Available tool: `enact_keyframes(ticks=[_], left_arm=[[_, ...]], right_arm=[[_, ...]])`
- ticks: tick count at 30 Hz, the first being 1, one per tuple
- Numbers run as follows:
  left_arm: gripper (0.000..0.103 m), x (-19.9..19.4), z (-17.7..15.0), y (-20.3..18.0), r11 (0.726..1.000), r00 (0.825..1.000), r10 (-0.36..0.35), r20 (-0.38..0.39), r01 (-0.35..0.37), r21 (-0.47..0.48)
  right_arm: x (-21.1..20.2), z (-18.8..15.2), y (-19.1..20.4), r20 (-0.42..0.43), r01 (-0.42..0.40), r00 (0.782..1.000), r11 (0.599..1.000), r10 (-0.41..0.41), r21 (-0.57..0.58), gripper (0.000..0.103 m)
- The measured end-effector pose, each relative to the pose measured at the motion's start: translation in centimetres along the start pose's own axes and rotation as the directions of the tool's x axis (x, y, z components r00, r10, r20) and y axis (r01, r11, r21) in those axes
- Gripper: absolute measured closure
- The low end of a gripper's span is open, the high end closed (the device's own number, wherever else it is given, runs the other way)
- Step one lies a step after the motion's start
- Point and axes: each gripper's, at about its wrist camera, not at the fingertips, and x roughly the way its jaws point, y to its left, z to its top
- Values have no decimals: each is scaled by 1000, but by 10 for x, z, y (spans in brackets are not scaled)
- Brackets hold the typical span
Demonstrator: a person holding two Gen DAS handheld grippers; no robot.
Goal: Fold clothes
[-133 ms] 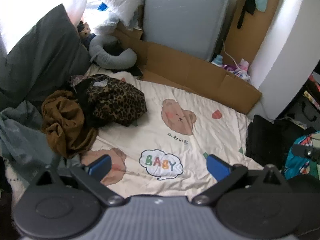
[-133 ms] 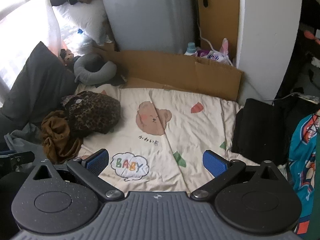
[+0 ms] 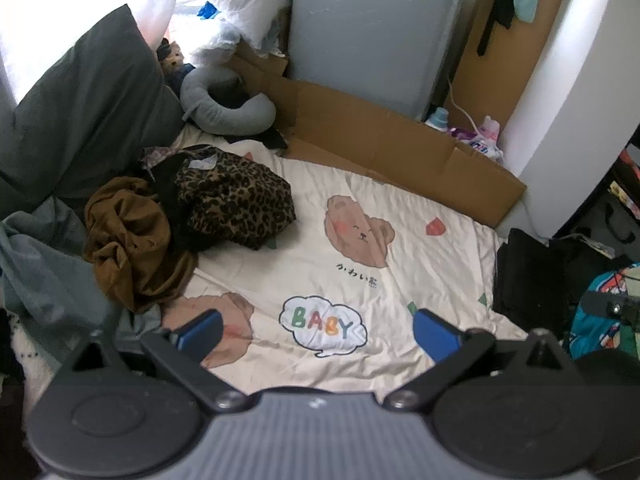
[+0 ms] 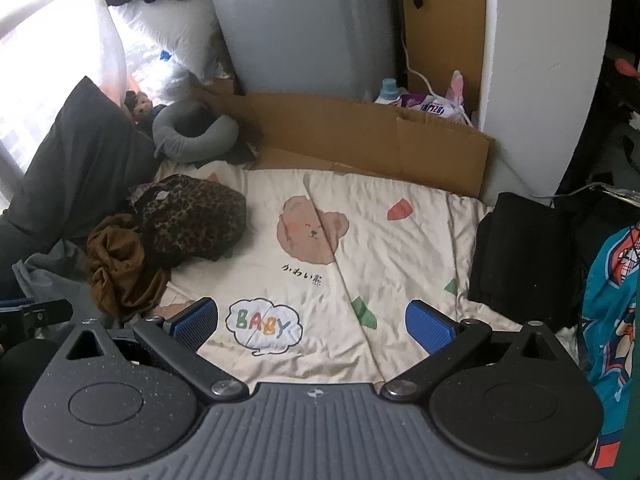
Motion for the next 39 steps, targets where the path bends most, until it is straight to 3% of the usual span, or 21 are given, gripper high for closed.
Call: enact_keyframes(ticks=[8, 39], left_arm=[[1, 4, 1, 6, 999, 1000, -5, -23, 4, -42], [1, 6, 2, -1, 999, 998, 35, -43, -35, 0]], right_arm=[[0, -7, 19, 22, 84, 996, 992, -82, -93, 0], [-4, 0, 10, 24, 101, 995, 991, -99, -88, 0]])
